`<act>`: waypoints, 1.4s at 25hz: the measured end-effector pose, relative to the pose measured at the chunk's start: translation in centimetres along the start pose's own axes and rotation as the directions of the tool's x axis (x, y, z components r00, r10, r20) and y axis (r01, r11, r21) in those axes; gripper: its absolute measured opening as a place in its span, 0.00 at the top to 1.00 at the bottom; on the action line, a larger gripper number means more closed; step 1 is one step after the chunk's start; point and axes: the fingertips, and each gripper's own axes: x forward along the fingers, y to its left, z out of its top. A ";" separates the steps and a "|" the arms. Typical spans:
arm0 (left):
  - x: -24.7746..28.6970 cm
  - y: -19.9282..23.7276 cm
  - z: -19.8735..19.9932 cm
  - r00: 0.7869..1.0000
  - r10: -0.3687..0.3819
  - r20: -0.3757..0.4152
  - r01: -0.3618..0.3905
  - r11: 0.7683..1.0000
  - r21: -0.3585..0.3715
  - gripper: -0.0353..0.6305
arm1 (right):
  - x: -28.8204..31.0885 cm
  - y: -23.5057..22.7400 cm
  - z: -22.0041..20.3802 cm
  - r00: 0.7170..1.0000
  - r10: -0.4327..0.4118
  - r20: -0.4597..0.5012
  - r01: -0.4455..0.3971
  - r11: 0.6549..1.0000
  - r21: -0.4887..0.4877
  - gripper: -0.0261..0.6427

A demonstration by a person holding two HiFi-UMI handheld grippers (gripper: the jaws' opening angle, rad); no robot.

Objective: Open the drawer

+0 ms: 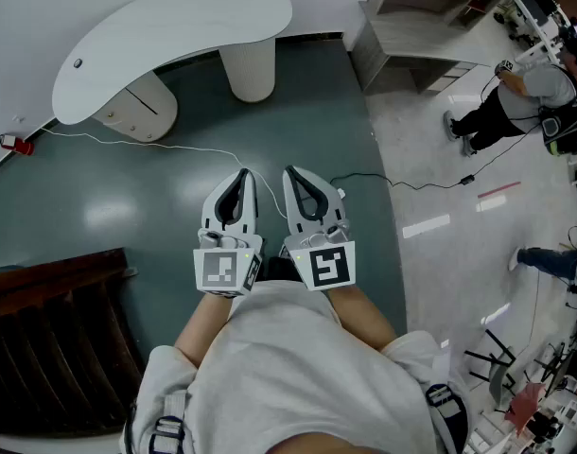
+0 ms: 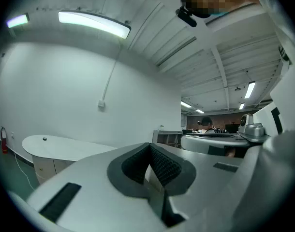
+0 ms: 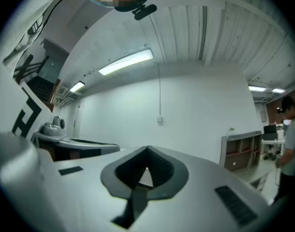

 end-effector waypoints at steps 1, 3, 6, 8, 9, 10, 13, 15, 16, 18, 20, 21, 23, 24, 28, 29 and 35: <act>0.0 -0.1 -0.1 1.000 0.003 0.002 -0.003 1.000 -0.003 0.94 | -0.2 -0.2 0.0 1.000 -0.001 0.000 0.001 1.000 0.003 0.94; 0.0 -0.3 -0.3 1.000 0.009 0.004 -0.009 1.000 -0.004 0.94 | -0.4 -0.4 -0.2 1.000 -0.003 -0.004 0.003 1.000 0.009 0.94; 0.0 0.2 -0.7 1.000 0.027 -0.001 -0.027 1.000 -0.002 0.94 | -0.3 -0.9 -0.8 1.000 -0.009 -0.027 0.009 1.000 0.008 0.94; 0.6 1.0 -1.1 0.999 0.041 -0.015 -0.041 0.999 -0.006 0.94 | 0.3 -1.5 -1.3 0.999 -0.015 -0.033 0.016 1.000 0.024 0.94; 1.0 1.4 -1.3 0.999 0.044 -0.024 -0.045 0.999 -0.006 0.94 | 0.7 -1.7 -1.4 0.999 -0.017 -0.029 0.019 0.999 0.043 0.94; 1.3 2.0 -1.5 0.999 0.044 -0.030 -0.044 0.999 -0.006 0.94 | 1.2 -1.8 -1.7 0.999 -0.019 -0.026 0.021 0.998 0.062 0.94; 2.8 4.9 -2.0 0.999 0.035 -0.039 -0.036 0.999 -0.012 0.94 | 3.8 -1.5 -2.6 0.998 -0.042 -0.038 0.045 0.997 0.067 0.94; 4.4 6.8 -2.4 0.999 0.026 -0.044 -0.027 0.999 -0.024 0.94 | 6.0 -1.7 -3.2 0.997 -0.066 -0.051 0.069 0.996 0.051 0.94; 5.4 7.5 -2.8 0.999 0.020 -0.050 -0.021 0.999 -0.028 0.94 | 7.1 -2.0 -3.4 0.996 -0.072 -0.057 0.075 0.996 0.048 0.94; 7.6 8.4 -3.7 0.998 0.007 -0.066 -0.009 0.999 -0.034 0.94 | 8.9 -2.9 -3.7 0.995 -0.075 -0.069 0.078 0.995 0.053 0.94; 9.6 9.1 -3.7 0.998 -0.013 -0.065 0.011 0.999 -0.035 0.94 | 10.8 -3.8 -3.8 0.994 -0.082 -0.077 0.086 0.995 0.049 0.94; 10.5 9.5 -3.4 0.998 -0.026 -0.058 0.025 0.999 -0.032 0.94 | 11.8 -4.1 -3.6 0.993 -0.088 -0.076 0.091 0.995 0.040 0.94; 12.0 10.8 -2.4 0.998 -0.055 -0.042 0.054 0.998 -0.025 0.94 | 14.0 -4.2 -2.7 0.994 -0.094 -0.063 0.096 0.995 0.019 0.94; 12.7 11.7 -1.9 0.997 -0.065 -0.035 0.064 0.998 -0.025 0.94 | 15.2 -4.0 -2.2 0.994 -0.095 -0.055 0.096 0.995 0.010 0.94; 14.9 15.8 -0.6 0.997 -0.071 -0.018 0.071 0.997 -0.029 0.94 | 19.5 -2.8 -1.6 0.994 -0.096 -0.051 0.096 0.995 -0.007 0.94; 15.4 16.5 -0.5 0.997 -0.069 -0.017 0.069 0.997 -0.032 0.94 | 20.4 -2.7 -1.6 0.994 -0.095 -0.053 0.094 0.996 -0.008 0.94; 18.2 19.0 -0.4 0.998 -0.056 -0.030 0.055 0.998 -0.028 0.94 | 25.3 -2.6 -2.2 0.997 -0.042 -0.065 0.043 0.999 0.006 0.94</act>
